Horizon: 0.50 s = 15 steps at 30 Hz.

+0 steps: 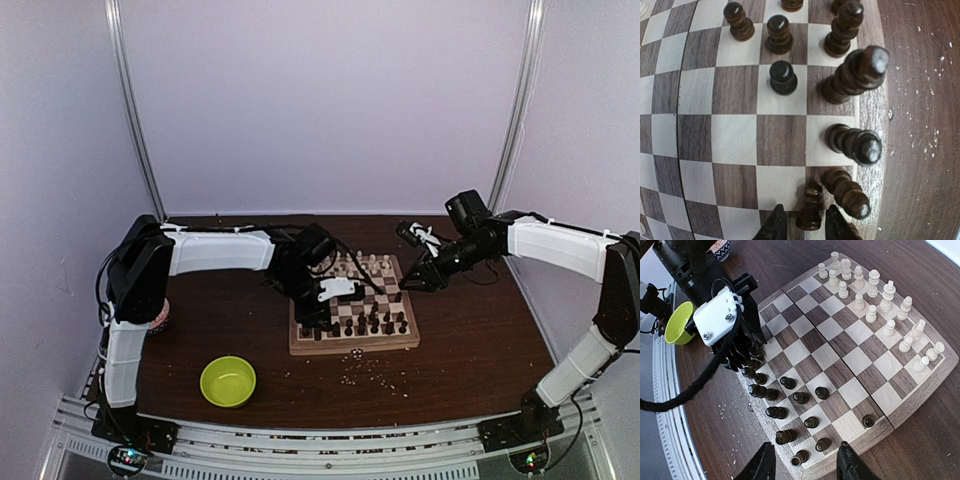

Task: Set up the chess pieces on the board
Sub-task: Pick up the pawn from f8.

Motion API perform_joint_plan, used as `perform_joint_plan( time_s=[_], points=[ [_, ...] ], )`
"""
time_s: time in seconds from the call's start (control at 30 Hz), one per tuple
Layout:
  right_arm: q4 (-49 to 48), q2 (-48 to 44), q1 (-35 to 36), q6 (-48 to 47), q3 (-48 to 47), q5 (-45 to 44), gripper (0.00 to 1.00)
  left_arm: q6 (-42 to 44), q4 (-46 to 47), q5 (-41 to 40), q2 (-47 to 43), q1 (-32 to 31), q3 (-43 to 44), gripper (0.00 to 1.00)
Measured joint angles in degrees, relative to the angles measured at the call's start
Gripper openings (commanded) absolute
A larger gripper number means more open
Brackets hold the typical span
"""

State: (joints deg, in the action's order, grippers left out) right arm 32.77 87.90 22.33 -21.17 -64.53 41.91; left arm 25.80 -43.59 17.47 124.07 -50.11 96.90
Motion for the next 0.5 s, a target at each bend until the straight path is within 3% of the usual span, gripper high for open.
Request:
perform_joint_plan(
  time_s=[0.2, 0.5],
  points=[
    [0.0, 0.2, -0.2, 0.0, 0.0, 0.1, 0.43, 0.7, 0.0, -1.4, 0.4, -0.1, 0.0, 0.29],
    [0.0, 0.2, -0.2, 0.0, 0.0, 0.2, 0.42, 1.6, 0.2, -2.4, 0.4, -0.2, 0.0, 0.17]
  ],
)
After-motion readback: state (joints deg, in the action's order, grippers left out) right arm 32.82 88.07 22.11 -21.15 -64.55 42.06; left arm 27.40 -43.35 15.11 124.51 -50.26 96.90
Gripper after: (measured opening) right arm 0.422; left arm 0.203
